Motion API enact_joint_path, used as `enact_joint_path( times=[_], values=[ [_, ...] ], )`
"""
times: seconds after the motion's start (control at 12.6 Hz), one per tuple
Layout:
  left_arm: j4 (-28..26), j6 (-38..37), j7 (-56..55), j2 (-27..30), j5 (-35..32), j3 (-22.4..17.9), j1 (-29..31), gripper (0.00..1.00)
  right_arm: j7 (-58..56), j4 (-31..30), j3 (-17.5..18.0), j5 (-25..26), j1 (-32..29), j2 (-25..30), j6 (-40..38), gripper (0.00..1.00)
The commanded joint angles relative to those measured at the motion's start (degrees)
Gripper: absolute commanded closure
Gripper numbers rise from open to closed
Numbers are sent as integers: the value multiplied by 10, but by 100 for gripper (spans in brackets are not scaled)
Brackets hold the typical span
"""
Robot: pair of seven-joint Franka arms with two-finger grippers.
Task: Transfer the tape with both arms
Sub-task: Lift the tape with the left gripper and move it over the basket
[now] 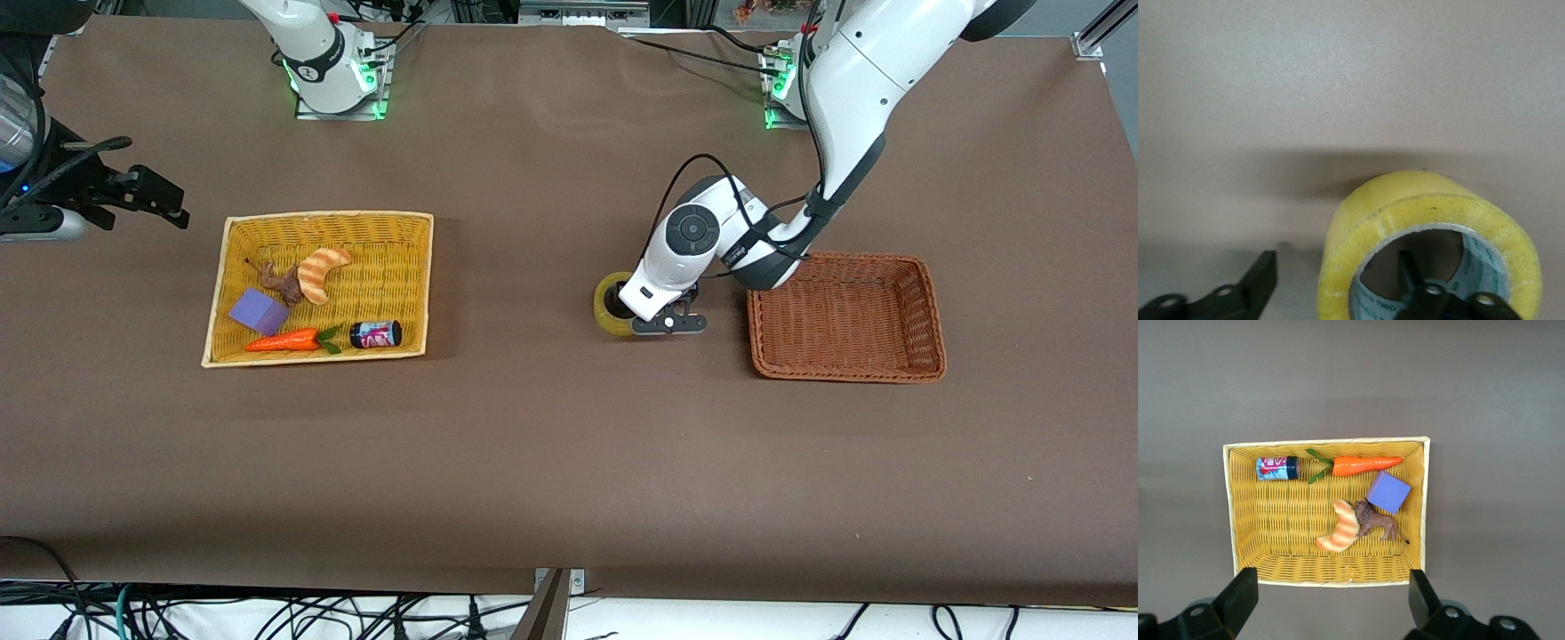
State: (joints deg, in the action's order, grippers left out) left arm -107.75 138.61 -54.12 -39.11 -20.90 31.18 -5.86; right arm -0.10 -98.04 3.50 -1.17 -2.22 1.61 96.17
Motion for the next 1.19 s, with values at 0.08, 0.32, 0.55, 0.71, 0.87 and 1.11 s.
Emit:
enact_joint_path(
  times=[0.08,0.32,0.55,0.71,0.87,1.11],
  values=[
    [3,1,-57,-4,-13,2,-7,100,2,14,-31,-1,15,-6,-2,0],
    [7,-3,-56,0,-12,3,-5,100,0,21,-39,-2,27,-10,-5,0],
    [52,-150,4,49,44,26,14,100,0,22,-39,-2,27,-10,-9,0],
    [97,-287,143,103,108,14,33,100,-2,22,-38,-2,27,-10,-9,0],
    [100,-338,246,150,113,-35,45,100,-2,22,-36,-2,28,-9,-10,0],
    [94,-349,412,185,135,-144,45,100,-2,22,-36,1,29,-10,-9,0]
  ],
)
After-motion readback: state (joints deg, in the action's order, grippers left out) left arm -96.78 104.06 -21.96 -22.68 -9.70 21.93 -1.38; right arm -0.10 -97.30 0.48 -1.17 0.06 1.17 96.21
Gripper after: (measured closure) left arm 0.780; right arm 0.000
